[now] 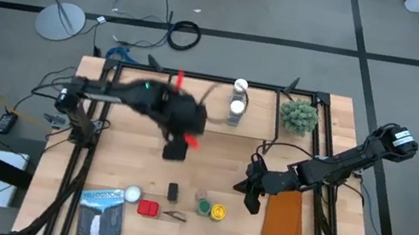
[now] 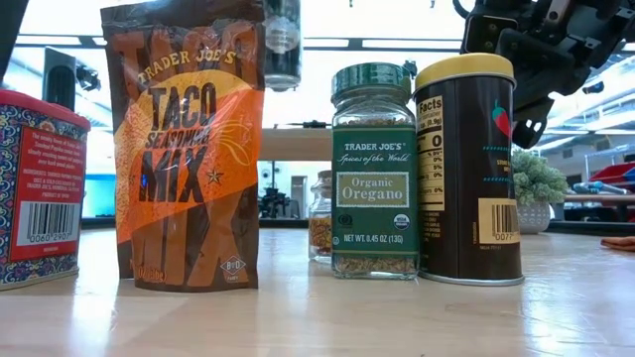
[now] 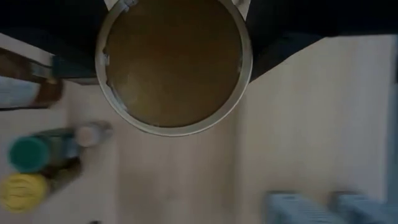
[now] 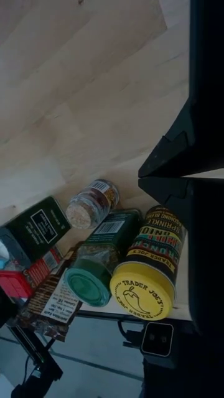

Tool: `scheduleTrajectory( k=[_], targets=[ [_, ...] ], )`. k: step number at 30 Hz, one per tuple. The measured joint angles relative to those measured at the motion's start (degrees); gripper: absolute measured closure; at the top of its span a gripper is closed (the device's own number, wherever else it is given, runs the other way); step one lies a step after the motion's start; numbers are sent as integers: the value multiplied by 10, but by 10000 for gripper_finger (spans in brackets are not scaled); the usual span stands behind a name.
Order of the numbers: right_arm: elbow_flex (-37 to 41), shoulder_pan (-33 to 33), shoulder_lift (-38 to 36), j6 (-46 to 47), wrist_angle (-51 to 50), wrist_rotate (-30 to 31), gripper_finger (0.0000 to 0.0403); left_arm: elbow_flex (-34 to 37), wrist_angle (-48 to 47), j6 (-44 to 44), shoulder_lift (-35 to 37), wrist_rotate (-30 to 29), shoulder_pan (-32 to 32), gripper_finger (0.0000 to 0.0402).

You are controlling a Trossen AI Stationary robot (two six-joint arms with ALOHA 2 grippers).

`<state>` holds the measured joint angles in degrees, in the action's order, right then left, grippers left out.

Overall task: Shelf spices
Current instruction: Put the gold seasoning bottle on the shelf

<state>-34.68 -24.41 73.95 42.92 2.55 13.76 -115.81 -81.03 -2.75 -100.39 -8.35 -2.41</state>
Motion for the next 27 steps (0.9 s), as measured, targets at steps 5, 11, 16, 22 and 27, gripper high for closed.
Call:
scheduleTrajectory(
  k=[5, 11, 16, 22, 27],
  targets=[
    [0, 0, 0, 0, 1, 0, 400, 0, -1, 60, 17, 28, 86, 116],
    [0, 0, 0, 9, 4, 0, 395, 1, 8, 143, 14, 80, 195, 116],
    [0, 0, 0, 9, 4, 0, 398, 1, 33, 196, 10, 124, 281, 116],
    [0, 0, 0, 9, 4, 0, 396, 10, 41, 262, -1, 175, 351, 116],
    [0, 0, 0, 9, 7, 0, 395, 10, 38, 303, -26, 194, 370, 116]
  ],
)
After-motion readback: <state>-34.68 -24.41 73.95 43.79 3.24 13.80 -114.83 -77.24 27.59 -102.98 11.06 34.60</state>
